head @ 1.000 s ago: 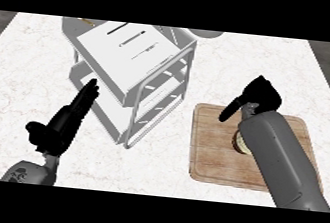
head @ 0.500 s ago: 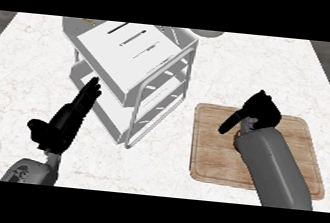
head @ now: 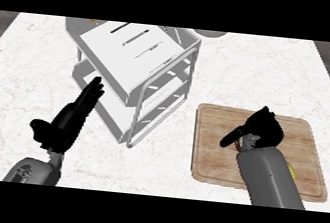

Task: Pick the cupcake from the cutting board and place it in the tiered basket

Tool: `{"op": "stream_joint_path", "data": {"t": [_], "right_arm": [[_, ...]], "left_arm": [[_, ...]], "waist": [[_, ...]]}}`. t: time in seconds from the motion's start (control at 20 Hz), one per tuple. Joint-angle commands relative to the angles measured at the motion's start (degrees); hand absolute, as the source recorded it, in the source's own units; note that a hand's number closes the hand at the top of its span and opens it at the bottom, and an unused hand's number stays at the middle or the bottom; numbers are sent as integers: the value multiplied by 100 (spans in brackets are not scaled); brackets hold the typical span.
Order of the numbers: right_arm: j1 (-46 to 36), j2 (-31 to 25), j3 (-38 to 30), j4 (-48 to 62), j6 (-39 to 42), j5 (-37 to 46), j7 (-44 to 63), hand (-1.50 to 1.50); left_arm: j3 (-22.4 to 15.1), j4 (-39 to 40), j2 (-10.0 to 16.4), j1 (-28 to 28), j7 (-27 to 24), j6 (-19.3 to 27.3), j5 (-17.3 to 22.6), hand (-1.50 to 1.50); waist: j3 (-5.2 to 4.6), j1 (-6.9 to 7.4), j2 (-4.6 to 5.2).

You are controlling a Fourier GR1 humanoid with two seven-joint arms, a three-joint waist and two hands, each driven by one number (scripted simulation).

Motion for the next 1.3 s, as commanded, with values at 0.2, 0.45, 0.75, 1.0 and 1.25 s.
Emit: {"op": "stream_joint_path", "data": {"t": [0.2, 0.45, 0.75, 1.0, 1.25], "right_arm": [[411, 162, -258, -348, 240, 271, 955, -150], [760, 164, 296, -860, -99, 160, 1024, 150], [234, 121, -308, -202, -516, 687, -25, 150], [246, 164, -189, -571, -276, 796, 169, 150], [1219, 164, 1062, -1196, -534, 959, 402, 150]], "left_arm": [[-102, 152, -201, -1, 21, 71, -217, 0], [84, 527, -139, -171, -62, -217, -182, 0], [-13, -139, -239, 61, 380, -6, -376, 0], [207, 289, -257, -131, 144, -293, -311, 0], [145, 154, -280, 309, 14, -274, -410, 0]], "waist": [[-21, 54, 51], [-21, 66, 54], [-16, 130, 59], [-19, 89, 57], [-19, 82, 32]]}}
